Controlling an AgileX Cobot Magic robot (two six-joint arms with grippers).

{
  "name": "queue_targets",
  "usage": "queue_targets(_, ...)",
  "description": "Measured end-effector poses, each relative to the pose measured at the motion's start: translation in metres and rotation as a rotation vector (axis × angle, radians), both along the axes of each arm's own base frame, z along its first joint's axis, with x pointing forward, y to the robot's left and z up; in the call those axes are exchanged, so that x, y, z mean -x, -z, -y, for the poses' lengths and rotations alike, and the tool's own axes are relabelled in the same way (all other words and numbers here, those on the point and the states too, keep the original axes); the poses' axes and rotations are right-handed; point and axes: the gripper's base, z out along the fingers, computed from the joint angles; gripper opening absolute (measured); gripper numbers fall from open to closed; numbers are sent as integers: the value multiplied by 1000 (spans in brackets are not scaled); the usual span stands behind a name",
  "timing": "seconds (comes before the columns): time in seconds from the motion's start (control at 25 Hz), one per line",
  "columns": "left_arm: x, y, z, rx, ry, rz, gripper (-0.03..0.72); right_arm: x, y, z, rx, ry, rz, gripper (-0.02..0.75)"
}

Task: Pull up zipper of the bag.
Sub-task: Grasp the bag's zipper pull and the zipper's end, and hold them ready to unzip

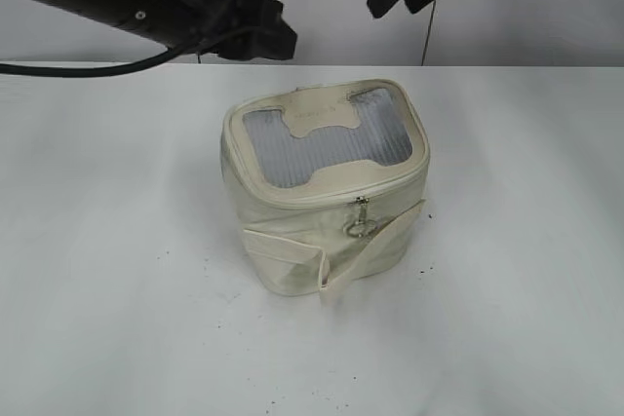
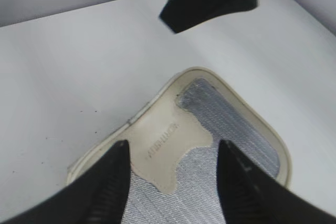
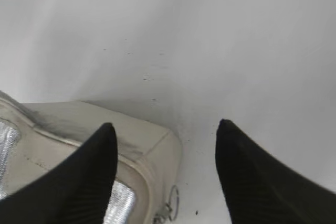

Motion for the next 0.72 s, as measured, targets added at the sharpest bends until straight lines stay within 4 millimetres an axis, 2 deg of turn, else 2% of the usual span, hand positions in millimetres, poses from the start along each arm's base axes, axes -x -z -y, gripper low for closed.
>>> queue_targets(0.2, -31, 9, 9, -63, 64, -63, 408, 1, -17, 35, -13, 73, 15, 418)
queue_targets(0.36, -48, 10, 24, -85, 134, -89, 409, 14, -17, 54, -1, 97, -25, 394)
queue_targets(0.56, -70, 20, 43, -88, 191, -146, 411, 39, -3, 68, 30, 87, -111, 391)
queue_targets(0.72, -84, 26, 55, -91, 235, -179, 411, 57, 17, 73, 58, 60, -189, 391)
